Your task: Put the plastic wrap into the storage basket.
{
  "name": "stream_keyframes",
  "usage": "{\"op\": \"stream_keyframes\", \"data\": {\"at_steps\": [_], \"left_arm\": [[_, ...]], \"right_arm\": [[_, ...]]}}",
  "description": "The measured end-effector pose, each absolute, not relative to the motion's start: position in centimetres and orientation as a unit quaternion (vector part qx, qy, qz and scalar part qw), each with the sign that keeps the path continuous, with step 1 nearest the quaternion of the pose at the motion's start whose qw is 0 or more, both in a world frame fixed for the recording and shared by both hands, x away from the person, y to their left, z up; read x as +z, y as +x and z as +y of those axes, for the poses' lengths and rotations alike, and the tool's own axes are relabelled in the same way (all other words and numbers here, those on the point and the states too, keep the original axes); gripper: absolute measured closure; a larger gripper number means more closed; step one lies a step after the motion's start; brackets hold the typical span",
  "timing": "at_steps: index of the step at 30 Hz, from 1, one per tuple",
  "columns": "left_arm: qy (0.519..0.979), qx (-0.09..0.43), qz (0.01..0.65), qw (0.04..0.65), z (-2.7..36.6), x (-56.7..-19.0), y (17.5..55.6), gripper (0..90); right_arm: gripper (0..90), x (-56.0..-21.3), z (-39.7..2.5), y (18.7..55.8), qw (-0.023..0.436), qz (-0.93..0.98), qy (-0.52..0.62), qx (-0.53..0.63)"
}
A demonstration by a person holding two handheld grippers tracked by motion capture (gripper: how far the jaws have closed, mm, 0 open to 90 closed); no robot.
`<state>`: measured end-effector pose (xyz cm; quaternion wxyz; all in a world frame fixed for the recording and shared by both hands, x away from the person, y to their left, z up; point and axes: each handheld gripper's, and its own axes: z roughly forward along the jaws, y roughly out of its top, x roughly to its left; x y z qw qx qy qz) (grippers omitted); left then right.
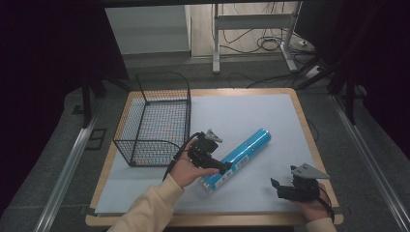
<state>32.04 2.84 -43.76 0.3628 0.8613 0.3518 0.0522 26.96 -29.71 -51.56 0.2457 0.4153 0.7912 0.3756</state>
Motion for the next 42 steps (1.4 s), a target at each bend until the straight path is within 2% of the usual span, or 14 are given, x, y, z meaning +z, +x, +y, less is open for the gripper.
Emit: {"op": "stream_keyframes", "data": {"at_steps": [19, 42], "left_arm": [[0.874, 0.054, 0.345, 0.337, 1.0, -44.3, 33.4, 14.4], [0.898, 0.061, 0.34, 0.273, -3.8, -46.0, 35.6, 15.8]], "right_arm": [[12.6, -51.6, -29.7, 27.0, 0.245, 0.792, 0.413, 0.377], [12.6, -51.6, -29.7, 27.1, 0.244, 0.792, 0.416, 0.375]]}}
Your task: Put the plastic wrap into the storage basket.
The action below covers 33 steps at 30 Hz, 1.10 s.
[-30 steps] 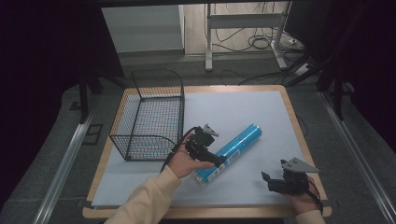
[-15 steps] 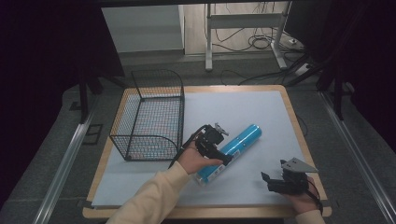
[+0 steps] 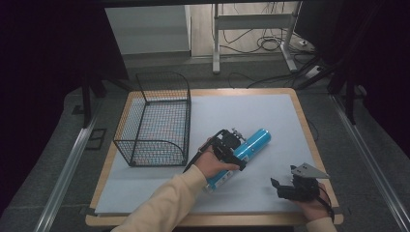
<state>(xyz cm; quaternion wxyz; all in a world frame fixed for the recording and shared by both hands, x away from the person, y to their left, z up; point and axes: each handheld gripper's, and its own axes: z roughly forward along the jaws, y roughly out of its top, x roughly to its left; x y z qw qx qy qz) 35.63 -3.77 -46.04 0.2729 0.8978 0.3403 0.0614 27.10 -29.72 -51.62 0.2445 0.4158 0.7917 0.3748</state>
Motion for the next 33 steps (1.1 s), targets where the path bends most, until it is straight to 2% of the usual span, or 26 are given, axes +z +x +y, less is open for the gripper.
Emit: {"op": "stream_keyframes", "data": {"at_steps": [20, 26, 28, 33], "left_arm": [[0.91, 0.038, 0.364, 0.195, -6.7, -49.4, 37.9, 17.4], [0.915, 0.038, 0.364, 0.169, -7.1, -50.2, 38.2, 23.4], [0.914, 0.032, 0.365, 0.172, -7.0, -50.1, 38.3, 30.3], [0.917, 0.023, 0.361, 0.17, -6.9, -50.0, 38.5, 31.3]], "right_arm": [[12.6, -51.8, -29.7, 27.3, 0.239, 0.796, 0.413, 0.373], [12.6, -51.8, -29.7, 27.4, 0.239, 0.795, 0.415, 0.372], [12.6, -51.8, -29.7, 27.4, 0.238, 0.794, 0.416, 0.373], [12.6, -51.8, -29.8, 27.4, 0.239, 0.795, 0.415, 0.373]]}}
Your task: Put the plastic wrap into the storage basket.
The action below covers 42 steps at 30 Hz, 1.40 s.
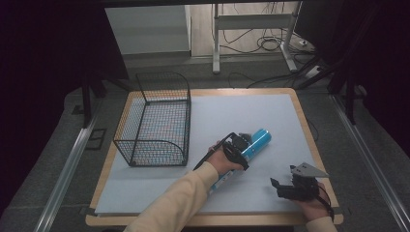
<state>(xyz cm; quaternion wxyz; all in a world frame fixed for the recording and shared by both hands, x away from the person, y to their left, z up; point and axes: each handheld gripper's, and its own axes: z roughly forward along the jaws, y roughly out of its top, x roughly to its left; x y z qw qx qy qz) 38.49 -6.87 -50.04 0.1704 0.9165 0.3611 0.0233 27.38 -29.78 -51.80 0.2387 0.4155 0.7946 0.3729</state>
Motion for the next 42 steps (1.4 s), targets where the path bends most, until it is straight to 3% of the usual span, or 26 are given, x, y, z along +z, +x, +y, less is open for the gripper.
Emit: {"op": "stream_keyframes", "data": {"at_steps": [11, 42], "left_arm": [[0.921, -0.003, 0.35, 0.17, -6.1, -48.9, 39.0, 31.5], [0.913, 0.044, 0.333, 0.231, -0.9, -42.0, 37.7, 31.6]], "right_arm": [[12.6, -51.7, -30.0, 27.4, 0.243, 0.791, 0.418, 0.374], [12.6, -51.5, -30.2, 27.3, 0.26, 0.782, 0.424, 0.376]]}}
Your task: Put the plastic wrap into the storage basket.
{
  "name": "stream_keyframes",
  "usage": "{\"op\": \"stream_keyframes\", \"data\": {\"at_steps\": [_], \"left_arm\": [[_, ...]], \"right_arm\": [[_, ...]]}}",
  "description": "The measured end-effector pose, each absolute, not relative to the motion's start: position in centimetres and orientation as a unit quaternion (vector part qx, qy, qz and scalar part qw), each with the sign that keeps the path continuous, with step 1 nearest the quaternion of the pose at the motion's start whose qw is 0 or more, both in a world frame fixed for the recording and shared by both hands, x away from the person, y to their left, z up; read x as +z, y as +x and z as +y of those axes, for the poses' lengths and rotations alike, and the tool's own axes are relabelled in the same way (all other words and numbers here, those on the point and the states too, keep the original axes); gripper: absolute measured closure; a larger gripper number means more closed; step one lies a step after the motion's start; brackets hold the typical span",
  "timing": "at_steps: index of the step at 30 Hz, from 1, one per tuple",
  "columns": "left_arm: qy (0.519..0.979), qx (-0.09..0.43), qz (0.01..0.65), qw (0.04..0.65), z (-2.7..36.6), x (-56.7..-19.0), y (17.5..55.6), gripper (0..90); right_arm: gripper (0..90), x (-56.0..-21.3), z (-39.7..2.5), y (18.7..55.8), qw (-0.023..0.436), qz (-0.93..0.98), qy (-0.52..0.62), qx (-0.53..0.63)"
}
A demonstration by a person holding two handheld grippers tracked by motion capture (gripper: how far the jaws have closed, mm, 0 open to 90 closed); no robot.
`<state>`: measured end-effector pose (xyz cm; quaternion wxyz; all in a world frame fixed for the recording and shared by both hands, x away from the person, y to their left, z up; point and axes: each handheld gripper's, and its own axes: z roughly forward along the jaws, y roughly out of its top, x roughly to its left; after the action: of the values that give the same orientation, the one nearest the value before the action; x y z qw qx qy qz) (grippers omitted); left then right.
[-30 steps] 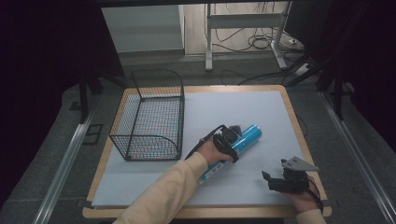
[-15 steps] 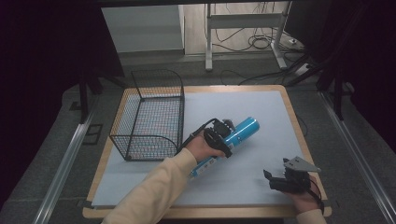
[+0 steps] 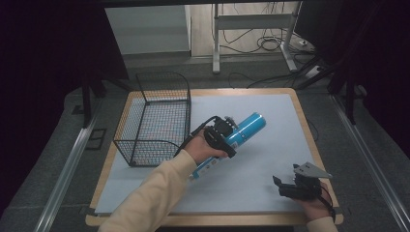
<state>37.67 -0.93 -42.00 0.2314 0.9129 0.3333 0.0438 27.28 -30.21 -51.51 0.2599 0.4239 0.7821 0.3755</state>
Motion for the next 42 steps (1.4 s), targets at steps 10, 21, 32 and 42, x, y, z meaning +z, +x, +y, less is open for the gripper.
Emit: {"op": "stream_keyframes", "data": {"at_steps": [10, 21, 32, 42], "left_arm": [[0.908, 0.051, 0.337, 0.244, -0.4, -40.5, 38.0, 31.6], [0.905, 0.054, 0.336, 0.255, -0.3, -39.8, 38.2, 31.6], [0.904, 0.064, 0.338, 0.253, -0.5, -39.0, 38.7, 31.6], [0.901, 0.067, 0.345, 0.255, -0.3, -39.0, 39.4, 31.6]], "right_arm": [[12.6, -51.6, -30.1, 27.3, 0.256, 0.784, 0.423, 0.375], [12.6, -51.6, -30.2, 27.3, 0.253, 0.786, 0.422, 0.374], [12.6, -51.6, -30.2, 27.4, 0.254, 0.787, 0.421, 0.373], [12.6, -51.7, -30.2, 27.4, 0.255, 0.788, 0.42, 0.372]]}}
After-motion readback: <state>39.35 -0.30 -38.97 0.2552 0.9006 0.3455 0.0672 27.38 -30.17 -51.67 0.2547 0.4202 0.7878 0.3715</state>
